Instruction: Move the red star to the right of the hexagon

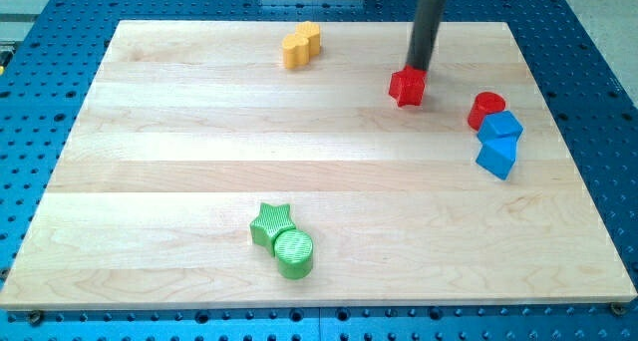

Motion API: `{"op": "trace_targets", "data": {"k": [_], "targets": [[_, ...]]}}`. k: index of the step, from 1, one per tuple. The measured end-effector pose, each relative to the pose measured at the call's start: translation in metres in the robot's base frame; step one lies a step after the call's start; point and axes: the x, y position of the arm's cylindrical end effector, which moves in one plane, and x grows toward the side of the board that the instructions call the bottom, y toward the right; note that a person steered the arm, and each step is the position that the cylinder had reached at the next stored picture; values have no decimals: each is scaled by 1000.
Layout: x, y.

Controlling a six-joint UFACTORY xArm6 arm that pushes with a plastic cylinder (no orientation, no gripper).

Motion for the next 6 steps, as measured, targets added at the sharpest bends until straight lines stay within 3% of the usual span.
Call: {"op": "trace_targets", "data": {"k": [1,2,3,4,5,6], "targets": [[30,2],[48,-22],[100,-49],[115,-81],[35,-78],[11,-78]]}}
